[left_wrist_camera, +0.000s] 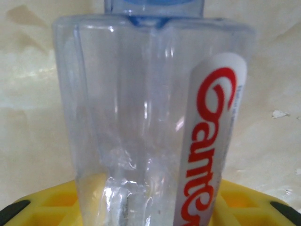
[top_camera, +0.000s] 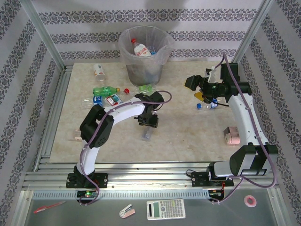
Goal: Throw the plastic bottles in the bin
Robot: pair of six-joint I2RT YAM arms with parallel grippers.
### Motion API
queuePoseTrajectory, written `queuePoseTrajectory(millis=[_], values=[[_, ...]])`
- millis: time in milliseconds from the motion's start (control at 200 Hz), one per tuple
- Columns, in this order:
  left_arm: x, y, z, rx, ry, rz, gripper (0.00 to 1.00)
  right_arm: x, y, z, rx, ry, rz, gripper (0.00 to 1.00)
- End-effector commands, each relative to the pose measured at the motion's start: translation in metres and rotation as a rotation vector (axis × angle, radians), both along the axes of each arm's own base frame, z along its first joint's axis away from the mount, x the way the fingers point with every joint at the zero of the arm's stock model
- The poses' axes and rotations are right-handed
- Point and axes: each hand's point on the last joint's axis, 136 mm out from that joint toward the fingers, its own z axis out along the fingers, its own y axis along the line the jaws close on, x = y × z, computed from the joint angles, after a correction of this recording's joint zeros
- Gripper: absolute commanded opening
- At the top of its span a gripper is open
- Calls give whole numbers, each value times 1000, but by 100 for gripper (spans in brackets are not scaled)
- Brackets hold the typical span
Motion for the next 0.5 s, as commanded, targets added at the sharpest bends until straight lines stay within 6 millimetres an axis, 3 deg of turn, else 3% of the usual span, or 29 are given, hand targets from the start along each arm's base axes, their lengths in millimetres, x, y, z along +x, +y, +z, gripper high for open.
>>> queuePoseTrajectory(millis=[0, 90, 195, 400, 495], values=[[13, 0, 34, -188, -44, 132, 44, -1, 0, 7, 14, -22, 9, 98], [22, 7, 61, -346, -90, 252, 43, 0, 0, 6, 13, -19, 10, 98], [35, 29, 97, -507, -161, 404, 42, 0, -1, 6, 11, -21, 10, 98], [65, 95, 166, -704, -323, 654, 42, 5, 0, 6, 18, -16, 11, 98], [73, 124, 179, -688, -363, 727, 40, 9, 0, 8, 22, -18, 12, 98]])
